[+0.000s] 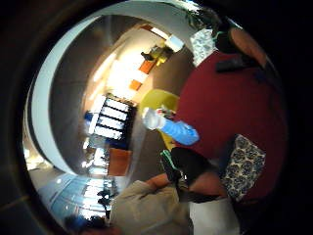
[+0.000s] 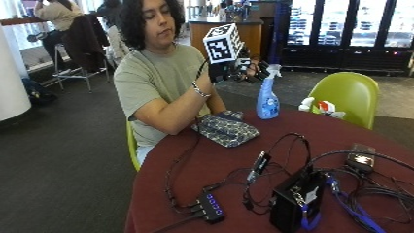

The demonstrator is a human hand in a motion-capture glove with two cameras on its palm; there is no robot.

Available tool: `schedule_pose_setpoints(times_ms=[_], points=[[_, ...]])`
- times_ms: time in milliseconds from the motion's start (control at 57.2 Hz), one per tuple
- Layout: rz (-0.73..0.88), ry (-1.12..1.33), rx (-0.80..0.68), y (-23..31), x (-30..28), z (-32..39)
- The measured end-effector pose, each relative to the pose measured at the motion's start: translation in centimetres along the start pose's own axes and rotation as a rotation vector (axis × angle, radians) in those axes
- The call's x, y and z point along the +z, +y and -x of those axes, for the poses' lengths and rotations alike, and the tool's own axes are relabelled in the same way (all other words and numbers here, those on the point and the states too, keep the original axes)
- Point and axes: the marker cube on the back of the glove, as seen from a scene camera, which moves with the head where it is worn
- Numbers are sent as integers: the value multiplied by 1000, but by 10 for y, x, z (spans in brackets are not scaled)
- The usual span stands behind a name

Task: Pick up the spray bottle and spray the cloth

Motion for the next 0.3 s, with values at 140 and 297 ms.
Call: schedule_pose_setpoints(times_ms=[140,297], points=[[36,166,28,10,-5,0],[103,205,-2,14,2,8]])
